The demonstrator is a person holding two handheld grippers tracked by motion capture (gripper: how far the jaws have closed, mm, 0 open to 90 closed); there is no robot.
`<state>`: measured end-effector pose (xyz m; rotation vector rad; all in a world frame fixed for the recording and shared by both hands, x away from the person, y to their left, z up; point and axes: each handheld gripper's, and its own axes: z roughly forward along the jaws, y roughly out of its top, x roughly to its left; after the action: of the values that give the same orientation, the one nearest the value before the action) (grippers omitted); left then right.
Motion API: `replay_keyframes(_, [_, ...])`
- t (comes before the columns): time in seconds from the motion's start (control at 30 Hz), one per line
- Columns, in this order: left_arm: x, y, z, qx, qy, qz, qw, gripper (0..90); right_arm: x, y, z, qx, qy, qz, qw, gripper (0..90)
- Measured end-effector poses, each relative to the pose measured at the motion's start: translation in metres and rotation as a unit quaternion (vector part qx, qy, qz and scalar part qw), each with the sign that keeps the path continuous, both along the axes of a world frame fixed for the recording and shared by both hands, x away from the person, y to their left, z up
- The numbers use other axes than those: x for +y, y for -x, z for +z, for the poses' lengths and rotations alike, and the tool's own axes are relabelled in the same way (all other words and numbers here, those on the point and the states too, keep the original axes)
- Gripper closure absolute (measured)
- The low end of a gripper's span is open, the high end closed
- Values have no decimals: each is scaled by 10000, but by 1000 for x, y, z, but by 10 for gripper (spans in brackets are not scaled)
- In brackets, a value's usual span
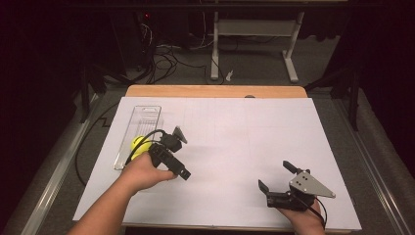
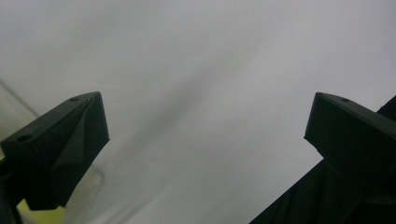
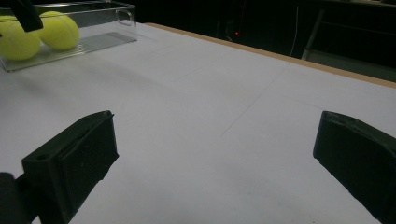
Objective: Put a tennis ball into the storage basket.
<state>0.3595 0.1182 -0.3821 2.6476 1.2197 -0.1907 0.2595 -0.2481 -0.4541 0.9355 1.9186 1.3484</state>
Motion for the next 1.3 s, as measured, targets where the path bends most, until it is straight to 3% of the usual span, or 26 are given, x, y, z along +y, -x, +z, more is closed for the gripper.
replay_keyframes(0.33, [-5, 7, -33, -30, 118, -12, 9999, 6, 0, 0, 0, 3, -9, 1, 10000, 1])
replay_keyframes(0.53, [-1, 17, -47, -479, 434, 23, 9979, 6, 0, 0, 0, -6, 1, 3, 10000, 1])
replay_keyframes(0.7, [8, 28, -60, -949, 814, -26, 9922, 6, 0, 0, 0, 3, -17, -7, 10000, 1])
replay_keyframes(0.77, [13, 33, -63, -1172, 1080, -48, 9872, 6, -1, 0, 0, 1, -21, -10, 10000, 1])
replay_keyframes(0.83, [17, 38, -64, -1447, 1207, -100, 9820, 7, -1, 1, 0, -10, -32, -24, 10000, 1])
replay_keyframes(0.87, [20, 40, -66, -1445, 1387, -145, 9796, 6, -1, 1, 0, -12, -44, -29, 10000, 1])
replay_keyframes(0.93, [22, 43, -67, -1535, 1486, -192, 9767, 6, -1, 1, 0, -11, -57, -38, 10000, 1])
replay_keyframes(1.0, [25, 48, -68, -1751, 1624, -271, 9707, 3, -1, 0, -1, 6, -60, -44, 10000, 1])
replay_keyframes(1.1, [33, 54, -69, -2095, 1914, -314, 9584, 6, 1, -1, -2, 28, -47, -32, 10000, 1])
replay_keyframes(1.17, [39, 58, -70, -2336, 2143, -298, 9479, 7, 2, -1, -2, 33, -50, -29, 10000, 1])
replay_keyframes(1.2, [41, 60, -71, -2410, 2234, -290, 9440, 7, 3, 0, -2, 43, -55, -42, 10000, 1])
replay_keyframes(1.27, [44, 60, -71, -2413, 2256, -270, 9435, 8, 4, 0, -2, 50, -59, -37, 10000, 1])
replay_keyframes(1.3, [47, 61, -71, -2478, 2316, -271, 9403, 5, 5, 0, -2, 44, -58, -40, 10000, 1])
